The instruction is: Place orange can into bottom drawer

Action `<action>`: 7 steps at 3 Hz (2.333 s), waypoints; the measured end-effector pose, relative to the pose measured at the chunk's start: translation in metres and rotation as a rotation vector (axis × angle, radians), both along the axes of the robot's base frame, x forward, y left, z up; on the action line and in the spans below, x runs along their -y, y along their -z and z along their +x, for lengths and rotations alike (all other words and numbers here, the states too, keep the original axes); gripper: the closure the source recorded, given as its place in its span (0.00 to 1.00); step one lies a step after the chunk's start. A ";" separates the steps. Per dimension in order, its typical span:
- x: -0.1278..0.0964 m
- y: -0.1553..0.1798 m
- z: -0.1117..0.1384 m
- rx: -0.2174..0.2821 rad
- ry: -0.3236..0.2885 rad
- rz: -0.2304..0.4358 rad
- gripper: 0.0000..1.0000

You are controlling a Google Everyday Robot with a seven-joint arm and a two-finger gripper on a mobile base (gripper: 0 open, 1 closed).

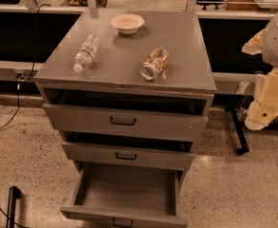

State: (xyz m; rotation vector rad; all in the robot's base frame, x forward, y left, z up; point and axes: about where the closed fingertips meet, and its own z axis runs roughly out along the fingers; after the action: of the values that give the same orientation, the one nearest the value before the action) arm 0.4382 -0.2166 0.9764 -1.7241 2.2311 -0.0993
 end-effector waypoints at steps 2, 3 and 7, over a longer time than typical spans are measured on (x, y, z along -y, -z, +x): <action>-0.007 0.003 0.015 0.000 -0.070 -0.021 0.00; -0.028 0.011 0.050 -0.005 -0.249 -0.029 0.00; -0.112 0.028 0.114 0.040 -0.882 -0.196 0.00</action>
Offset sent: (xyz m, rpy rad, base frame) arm 0.0337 0.0139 -0.0118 -0.0532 0.0225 0.1682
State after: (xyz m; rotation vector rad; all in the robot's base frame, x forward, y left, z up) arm 0.5521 -0.1044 0.9484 -2.6057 1.2849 -0.1440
